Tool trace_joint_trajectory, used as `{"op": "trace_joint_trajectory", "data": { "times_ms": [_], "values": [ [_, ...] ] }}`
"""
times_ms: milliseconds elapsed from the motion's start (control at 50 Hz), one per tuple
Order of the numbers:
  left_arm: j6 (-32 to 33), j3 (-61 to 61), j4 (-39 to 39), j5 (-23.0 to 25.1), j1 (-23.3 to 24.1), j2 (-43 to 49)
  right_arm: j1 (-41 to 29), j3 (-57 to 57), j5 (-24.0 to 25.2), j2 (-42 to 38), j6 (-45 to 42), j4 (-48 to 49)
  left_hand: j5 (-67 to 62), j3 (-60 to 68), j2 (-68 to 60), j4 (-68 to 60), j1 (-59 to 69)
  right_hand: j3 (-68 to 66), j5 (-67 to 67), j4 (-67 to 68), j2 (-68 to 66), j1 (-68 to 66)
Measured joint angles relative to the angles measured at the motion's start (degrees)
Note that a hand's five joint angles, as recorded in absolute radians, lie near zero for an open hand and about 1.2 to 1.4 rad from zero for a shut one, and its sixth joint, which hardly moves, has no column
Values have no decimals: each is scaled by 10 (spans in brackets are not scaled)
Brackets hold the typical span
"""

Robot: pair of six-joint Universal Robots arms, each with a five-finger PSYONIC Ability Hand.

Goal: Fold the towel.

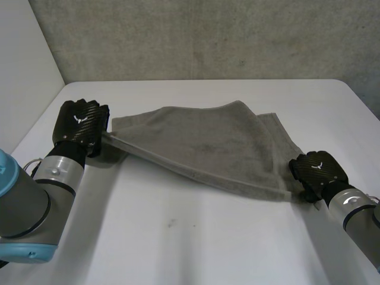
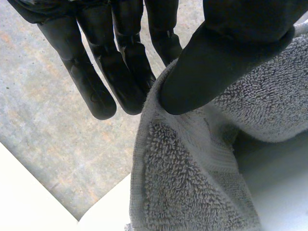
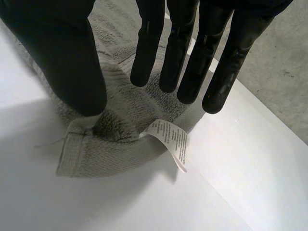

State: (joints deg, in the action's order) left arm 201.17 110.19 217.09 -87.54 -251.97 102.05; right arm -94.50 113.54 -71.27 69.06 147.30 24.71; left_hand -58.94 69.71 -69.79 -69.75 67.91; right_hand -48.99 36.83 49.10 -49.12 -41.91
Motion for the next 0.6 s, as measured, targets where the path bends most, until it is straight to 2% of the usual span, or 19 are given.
{"op": "trace_joint_trajectory", "data": {
  "times_ms": [120, 240, 440, 600],
  "values": [
    [0, 0, 0, 0, 0, 1, 0, -8, 0, -10, 1, -2, 0, 0, 0, 0, 0, -18, 18, 17, -14, -13],
    [0, -1, 0, 0, 0, 2, 7, -12, -4, -8, 4, -29, 0, 0, 0, 0, 0, 39, -10, -39, 42, 26],
    [0, -1, 0, 0, 0, 5, 37, 4, -2, 50, 3, -128, 0, 0, 0, 0, 0, 92, -69, -95, 87, 70],
    [0, -1, 0, 1, 0, 6, 37, 11, 1, 61, 6, -148, 0, 0, 0, 0, 0, 92, -70, -95, 87, 70]
  ]
}}
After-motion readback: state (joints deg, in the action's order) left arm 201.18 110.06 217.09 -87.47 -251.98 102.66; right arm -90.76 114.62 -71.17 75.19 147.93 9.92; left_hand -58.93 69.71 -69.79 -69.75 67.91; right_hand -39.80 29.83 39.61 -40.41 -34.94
